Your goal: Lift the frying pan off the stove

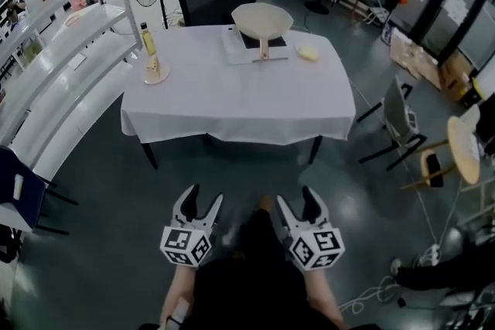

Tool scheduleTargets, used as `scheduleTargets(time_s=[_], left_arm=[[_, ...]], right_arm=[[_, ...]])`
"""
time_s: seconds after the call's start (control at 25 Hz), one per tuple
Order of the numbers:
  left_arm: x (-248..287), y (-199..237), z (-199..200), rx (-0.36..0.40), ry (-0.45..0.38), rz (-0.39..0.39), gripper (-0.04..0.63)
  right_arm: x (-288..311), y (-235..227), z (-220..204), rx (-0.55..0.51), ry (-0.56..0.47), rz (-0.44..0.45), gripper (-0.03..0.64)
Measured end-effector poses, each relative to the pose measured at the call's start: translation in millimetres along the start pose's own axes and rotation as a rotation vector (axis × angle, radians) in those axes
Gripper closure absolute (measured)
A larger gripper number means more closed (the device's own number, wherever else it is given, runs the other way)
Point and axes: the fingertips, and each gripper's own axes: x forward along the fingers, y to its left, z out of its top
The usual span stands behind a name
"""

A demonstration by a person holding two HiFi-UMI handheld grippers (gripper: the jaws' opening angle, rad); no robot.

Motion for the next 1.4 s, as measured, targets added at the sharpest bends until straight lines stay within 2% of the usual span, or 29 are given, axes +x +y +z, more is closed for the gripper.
scheduleTargets(time_s=[0.32, 0.84, 1.4], left_arm=[[56, 21, 11, -0.022, 0.003, 0.021, 0.319], [208, 46, 76, -0.016, -0.022, 0.046, 0.319], [310, 63, 91, -0.032, -0.04, 0.108, 0.319]], right_arm=[[59, -25, 14, 0.004, 0.022, 0.027, 0.324], [179, -117, 89, 0.016, 0.018, 0.044, 0.324], [272, -183, 117, 0.017, 0.036, 0.122, 0.324]])
